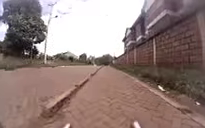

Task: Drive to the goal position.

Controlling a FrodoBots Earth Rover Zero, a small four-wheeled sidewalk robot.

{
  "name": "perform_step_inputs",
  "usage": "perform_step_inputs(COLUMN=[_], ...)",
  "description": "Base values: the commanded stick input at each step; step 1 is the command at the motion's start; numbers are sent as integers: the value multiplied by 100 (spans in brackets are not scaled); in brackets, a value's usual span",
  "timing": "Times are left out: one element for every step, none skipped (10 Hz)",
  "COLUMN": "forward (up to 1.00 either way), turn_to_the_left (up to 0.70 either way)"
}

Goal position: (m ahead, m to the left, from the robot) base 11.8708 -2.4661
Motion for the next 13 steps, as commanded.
perform_step_inputs(forward=[50,50,50,50,50,50,50,50,50,50,50,50,50], turn_to_the_left=[-50,-25,0,0,0,0,0,0,0,0,0,0,-19])
